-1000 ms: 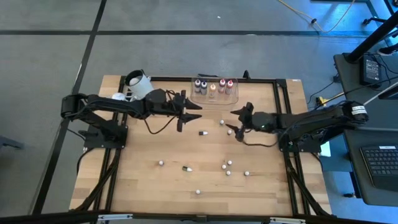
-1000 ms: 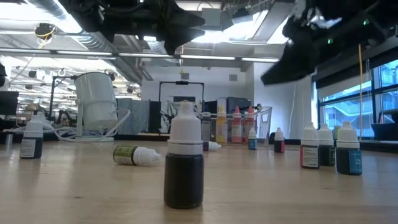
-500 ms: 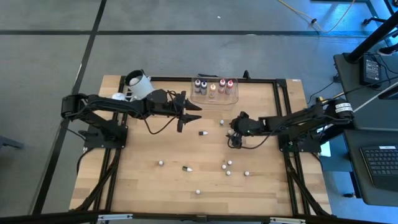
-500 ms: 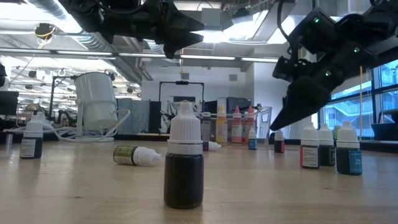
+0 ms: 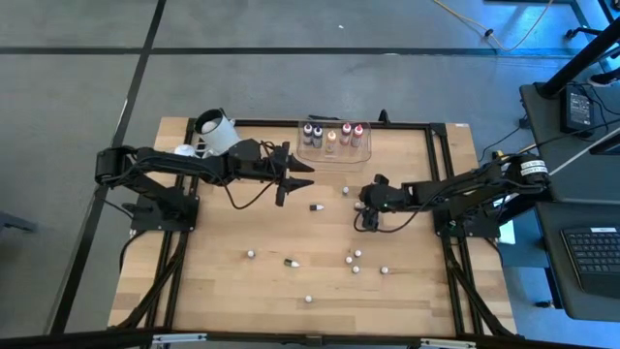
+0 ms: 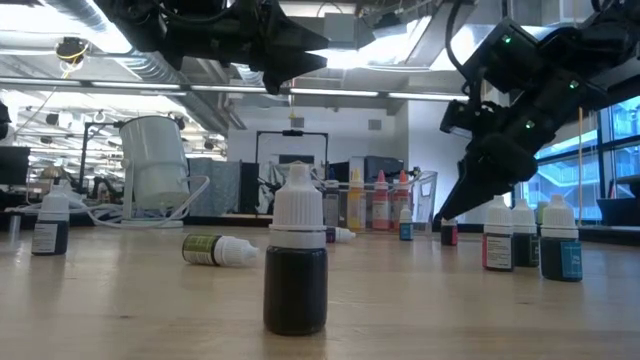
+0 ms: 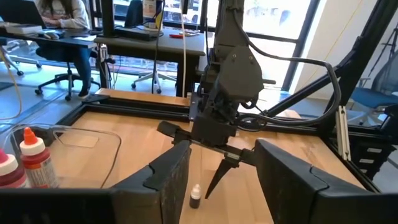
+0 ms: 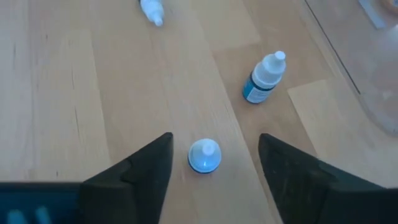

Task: Pick & Place food coloring
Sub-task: Put the small pink food coloring bottle into the transparent container

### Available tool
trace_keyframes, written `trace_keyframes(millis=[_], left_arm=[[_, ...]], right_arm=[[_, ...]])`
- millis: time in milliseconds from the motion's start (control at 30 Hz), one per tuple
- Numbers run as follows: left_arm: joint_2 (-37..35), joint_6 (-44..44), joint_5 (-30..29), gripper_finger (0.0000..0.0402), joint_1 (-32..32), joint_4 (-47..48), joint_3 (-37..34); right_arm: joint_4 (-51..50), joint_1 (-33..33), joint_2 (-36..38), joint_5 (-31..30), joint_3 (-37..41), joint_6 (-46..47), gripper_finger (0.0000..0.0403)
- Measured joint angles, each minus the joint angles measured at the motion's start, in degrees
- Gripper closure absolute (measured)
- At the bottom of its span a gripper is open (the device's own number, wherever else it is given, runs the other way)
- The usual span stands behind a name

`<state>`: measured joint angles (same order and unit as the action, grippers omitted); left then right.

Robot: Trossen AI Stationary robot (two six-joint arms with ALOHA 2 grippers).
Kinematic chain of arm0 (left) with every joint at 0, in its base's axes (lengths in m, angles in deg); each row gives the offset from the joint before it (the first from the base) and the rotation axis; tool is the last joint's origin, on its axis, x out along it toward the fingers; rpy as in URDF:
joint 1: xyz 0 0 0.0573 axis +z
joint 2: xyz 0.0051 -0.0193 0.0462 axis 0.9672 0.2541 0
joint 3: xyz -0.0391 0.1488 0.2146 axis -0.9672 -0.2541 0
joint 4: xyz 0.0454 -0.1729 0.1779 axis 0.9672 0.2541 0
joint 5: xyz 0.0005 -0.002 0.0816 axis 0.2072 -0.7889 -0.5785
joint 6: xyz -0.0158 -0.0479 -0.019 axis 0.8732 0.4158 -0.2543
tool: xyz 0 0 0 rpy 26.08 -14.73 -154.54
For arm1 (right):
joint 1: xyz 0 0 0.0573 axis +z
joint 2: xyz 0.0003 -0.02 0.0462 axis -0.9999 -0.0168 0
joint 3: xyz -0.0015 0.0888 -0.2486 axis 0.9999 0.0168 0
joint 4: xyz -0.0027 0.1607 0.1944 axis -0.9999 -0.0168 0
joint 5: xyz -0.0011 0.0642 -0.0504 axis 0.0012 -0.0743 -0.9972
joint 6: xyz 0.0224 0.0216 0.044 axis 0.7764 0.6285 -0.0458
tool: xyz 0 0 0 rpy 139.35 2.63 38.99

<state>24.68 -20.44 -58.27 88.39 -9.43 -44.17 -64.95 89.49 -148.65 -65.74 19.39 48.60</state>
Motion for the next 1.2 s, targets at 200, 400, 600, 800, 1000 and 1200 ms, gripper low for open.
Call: trace_keyframes(millis=[200, 400, 600, 800, 1000, 1200], left_arm=[[0.0, 0.0, 0.0, 0.0224, 0.0, 0.0, 0.0], [0.0, 0.0, -0.6, 0.0222, 0.0, 0.1, 0.0], [0.0, 0.0, -0.7, 0.0226, 0.0, 0.2, 0.0], [0.0, 0.0, -0.7, 0.0222, 0.0, 0.2, 0.0], [0.0, 0.0, -0.7, 0.0223, 0.0, 0.2, 0.0], [0.0, 0.0, -0.7, 0.0226, 0.0, 0.2, 0.0]], right_arm=[[-0.4, 0.0, 0.0, 0.0, 0.0, -1.1, 0.0235], [-0.7, 0.0, 0.0, 0.0, 0.0, -1.1, 0.0275], [-1.1, 0.0, 0.0, 0.0, 0.0, -1.0, 0.0297], [-0.9, 0.0, 0.0, -0.1, -0.6, -2.6, 0.0350], [-10.3, -1.9, 0.0, -0.1, -8.4, -3.8, 0.0354], [-13.9, -5.9, 0.0, -2.5, -19.7, -12.6, 0.0352]])
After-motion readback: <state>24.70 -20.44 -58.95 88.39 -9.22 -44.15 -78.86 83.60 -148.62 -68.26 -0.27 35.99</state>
